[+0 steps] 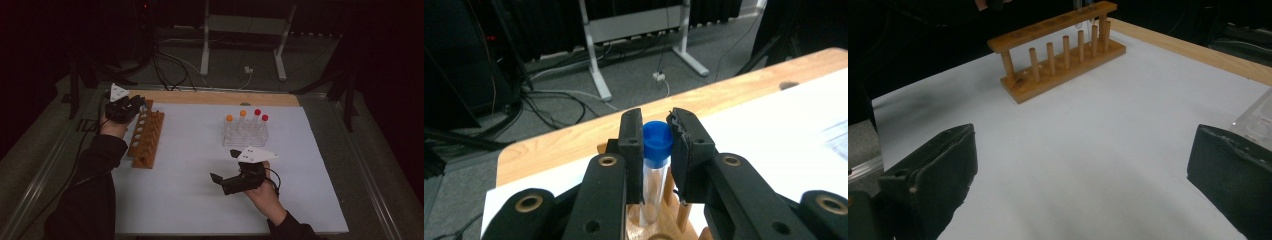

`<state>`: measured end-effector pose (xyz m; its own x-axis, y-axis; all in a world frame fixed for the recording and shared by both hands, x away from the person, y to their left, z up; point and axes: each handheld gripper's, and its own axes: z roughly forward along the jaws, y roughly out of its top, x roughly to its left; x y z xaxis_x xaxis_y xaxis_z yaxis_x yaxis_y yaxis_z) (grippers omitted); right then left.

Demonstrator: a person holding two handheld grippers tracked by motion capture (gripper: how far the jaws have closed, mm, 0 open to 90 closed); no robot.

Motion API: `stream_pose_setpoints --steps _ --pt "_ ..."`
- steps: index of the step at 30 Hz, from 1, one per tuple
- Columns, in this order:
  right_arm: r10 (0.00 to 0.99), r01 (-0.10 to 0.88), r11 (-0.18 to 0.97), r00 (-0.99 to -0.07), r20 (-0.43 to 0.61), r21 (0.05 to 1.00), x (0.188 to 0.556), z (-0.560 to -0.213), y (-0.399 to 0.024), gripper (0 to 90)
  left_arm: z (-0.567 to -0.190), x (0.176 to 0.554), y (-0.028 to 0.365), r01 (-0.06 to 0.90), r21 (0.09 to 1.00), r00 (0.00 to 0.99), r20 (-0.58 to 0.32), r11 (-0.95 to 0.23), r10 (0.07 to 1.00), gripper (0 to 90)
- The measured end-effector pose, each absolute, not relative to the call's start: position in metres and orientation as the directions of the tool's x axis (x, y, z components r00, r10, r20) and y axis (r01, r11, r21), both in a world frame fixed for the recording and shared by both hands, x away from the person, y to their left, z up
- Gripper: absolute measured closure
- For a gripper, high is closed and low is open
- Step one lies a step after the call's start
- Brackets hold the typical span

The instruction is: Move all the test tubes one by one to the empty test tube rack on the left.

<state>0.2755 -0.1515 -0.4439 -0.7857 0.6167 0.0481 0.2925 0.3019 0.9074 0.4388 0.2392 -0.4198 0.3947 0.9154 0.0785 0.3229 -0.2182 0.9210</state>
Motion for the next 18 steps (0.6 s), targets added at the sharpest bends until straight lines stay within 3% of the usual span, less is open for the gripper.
stream_pose_setpoints --steps 18 --pt "0.616 0.296 0.299 -0.786 0.054 0.907 0.277 -0.445 -0.152 0.0 -0.449 0.443 0.241 0.387 0.895 0.389 0.061 -0.223 0.919 77.5"
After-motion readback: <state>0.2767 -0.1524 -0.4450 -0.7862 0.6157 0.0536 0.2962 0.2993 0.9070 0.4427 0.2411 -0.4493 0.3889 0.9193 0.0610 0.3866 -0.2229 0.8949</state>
